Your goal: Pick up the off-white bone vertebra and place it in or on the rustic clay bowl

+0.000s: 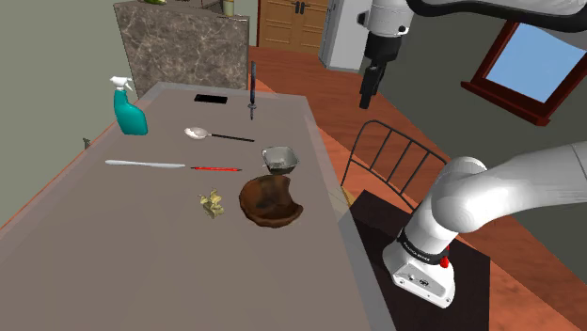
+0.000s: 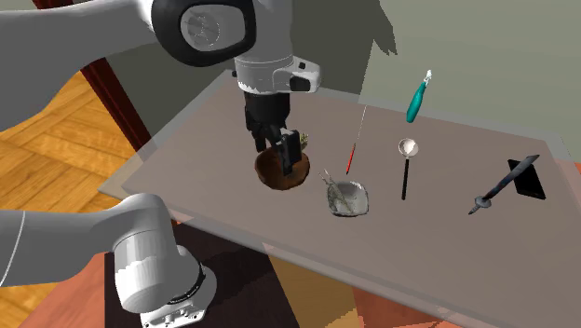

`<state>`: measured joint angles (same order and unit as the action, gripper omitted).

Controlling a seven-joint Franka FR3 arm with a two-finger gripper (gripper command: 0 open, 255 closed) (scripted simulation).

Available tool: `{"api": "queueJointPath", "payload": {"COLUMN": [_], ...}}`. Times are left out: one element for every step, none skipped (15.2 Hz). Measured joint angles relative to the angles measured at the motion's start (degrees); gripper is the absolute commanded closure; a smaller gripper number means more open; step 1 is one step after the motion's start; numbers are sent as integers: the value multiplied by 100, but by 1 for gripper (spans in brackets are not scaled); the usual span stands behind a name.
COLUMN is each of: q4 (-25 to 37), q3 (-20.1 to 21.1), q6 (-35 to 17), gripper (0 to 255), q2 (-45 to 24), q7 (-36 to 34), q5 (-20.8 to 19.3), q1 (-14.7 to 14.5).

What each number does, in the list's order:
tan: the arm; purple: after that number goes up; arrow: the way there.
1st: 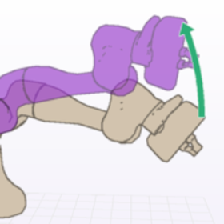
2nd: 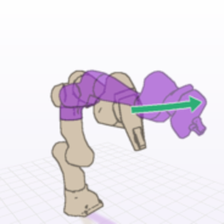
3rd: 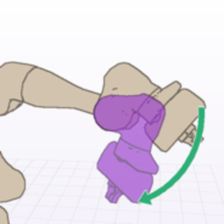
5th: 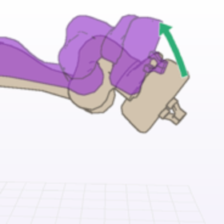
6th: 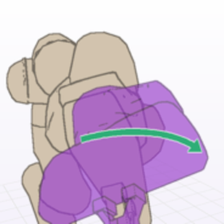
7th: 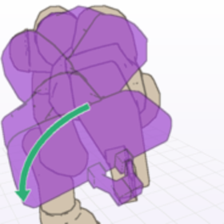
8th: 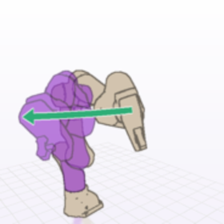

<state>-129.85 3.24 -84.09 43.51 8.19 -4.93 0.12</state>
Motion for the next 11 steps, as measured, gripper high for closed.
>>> {"api": "queueJointPath", "payload": {"q4": [0, -31, -64, -125, -156, -212, -240, -243, -294, -295, -309], "q3": [0, 42, 111, 219, 285, 395, 510, 600, 699, 810, 906], "q6": [0, -57, -159, -272, -395, -532, -671, -778, -943, -1046, -1178], "gripper": [0, 0, 0, 0, 0, 0, 0, 0, 0, 0, 0], "q2": [0, -29, -102, -162, -256, -343, -459, -564, -686, -790, -910], "q7": [0, -54, -143, -275, -363, -501, -645, -760, -887, -1027, -1151], "q5": [0, 24, 62, 125, 153, 213, 269, 306, 344, 389, 417], "q1": [0, -9, -23, -50, -58, -85, -109, -124, -140, -164, -178]}}
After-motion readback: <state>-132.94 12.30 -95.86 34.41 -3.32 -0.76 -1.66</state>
